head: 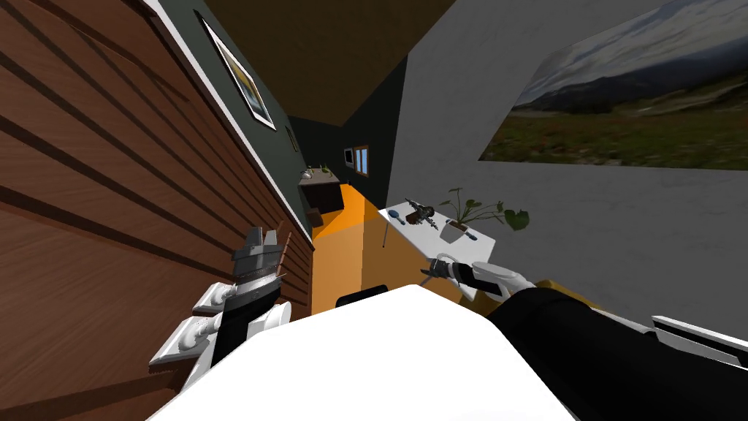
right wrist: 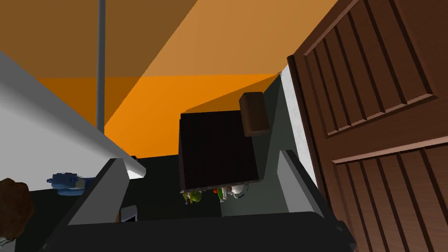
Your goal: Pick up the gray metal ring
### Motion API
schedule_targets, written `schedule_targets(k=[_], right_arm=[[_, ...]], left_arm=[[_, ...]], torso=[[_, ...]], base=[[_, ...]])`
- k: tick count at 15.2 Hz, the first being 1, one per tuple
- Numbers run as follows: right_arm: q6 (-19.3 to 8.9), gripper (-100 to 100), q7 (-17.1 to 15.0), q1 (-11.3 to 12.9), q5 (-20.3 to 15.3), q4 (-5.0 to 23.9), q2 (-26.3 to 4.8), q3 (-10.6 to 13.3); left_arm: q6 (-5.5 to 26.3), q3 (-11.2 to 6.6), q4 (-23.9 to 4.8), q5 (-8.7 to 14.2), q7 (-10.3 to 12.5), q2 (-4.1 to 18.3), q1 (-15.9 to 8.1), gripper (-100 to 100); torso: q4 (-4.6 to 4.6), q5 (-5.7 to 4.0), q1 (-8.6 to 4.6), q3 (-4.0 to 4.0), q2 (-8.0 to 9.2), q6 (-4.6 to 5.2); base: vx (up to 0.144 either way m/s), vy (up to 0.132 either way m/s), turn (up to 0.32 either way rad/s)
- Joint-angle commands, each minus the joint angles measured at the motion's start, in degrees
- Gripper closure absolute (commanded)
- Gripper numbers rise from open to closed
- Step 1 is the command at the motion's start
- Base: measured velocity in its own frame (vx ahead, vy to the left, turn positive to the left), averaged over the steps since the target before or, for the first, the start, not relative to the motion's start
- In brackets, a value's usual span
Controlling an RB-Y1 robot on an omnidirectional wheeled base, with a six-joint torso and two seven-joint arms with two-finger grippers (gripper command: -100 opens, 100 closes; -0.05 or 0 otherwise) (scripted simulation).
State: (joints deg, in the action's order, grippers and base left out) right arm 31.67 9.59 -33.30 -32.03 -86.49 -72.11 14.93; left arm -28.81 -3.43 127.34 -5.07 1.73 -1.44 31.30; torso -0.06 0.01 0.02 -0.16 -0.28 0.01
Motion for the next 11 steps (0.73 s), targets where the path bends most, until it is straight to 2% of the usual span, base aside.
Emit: schedule_targets(k=[1, 2, 4, 6, 7, 8, 11], right_arm=[[-0.4, -100, 1.09, -1.92, -1.36, 1.26, -2.57, 0.61], [-0.49, -100, 1.92, -2.81, -2.7, 2.93, -4.07, 1.65], [-0.49, -100, 1.92, -2.81, -2.7, 2.99, -4.29, 1.65], [-0.7, -100, 3.53, -4.63, -5.28, 6.26, -7.24, 3.74], [-0.7, -100, 3.53, -4.63, -5.28, 6.26, -7.24, 3.74], [-0.81, -100, 4.29, -5.53, -6.49, 7.78, -8.46, 4.78], [-0.92, -100, 5.02, -6.41, -7.65, 9.21, -9.5, 5.8]], left_arm=[[0.0, 0.0, 0.0, 0.0, 0.0, 0.0, 0.0, 0], [0.0, 0.0, 0.0, 0.0, 0.0, 0.0, 0.0, 0], [0.0, 0.0, 0.0, 0.0, 0.0, 0.0, 0.0, 0], [0.0, 0.0, 0.0, 0.0, 0.0, 0.0, 0.0, 0], [0.0, 0.0, 0.0, 0.0, 0.0, 0.0, 0.0, 0], [0.0, 0.0, 0.0, 0.0, 0.0, 0.0, 0.0, 0], [0.0, 0.0, 0.0, 0.0, 0.0, 0.0, 0.0, 0]], torso=[[0.0, 0.0, 0.0, 0.0, 0.0, 0.0], [0.01, 0.01, 0.01, 0.02, 0.03, -0.02], [-0.01, 0.01, 0.0, -0.04, -0.09, -0.02], [0.0, -0.01, -0.02, 0.0, -0.01, 0.0], [-0.01, 0.0, -0.02, -0.02, -0.05, -0.02], [-0.01, 0.0, -0.04, -0.04, -0.08, -0.02], [-0.02, -0.01, -0.05, -0.07, -0.13, -0.02]], base=[[0.05, 0.002, 0.075], [0.09, 0.003, 0.172], [0.082, -0.004, 0.076], [0.071, -0.004, 0.083], [0.093, -0.016, 0.098], [0.1, -0.013, 0.108], [0.094, -0.015, 0.074]])
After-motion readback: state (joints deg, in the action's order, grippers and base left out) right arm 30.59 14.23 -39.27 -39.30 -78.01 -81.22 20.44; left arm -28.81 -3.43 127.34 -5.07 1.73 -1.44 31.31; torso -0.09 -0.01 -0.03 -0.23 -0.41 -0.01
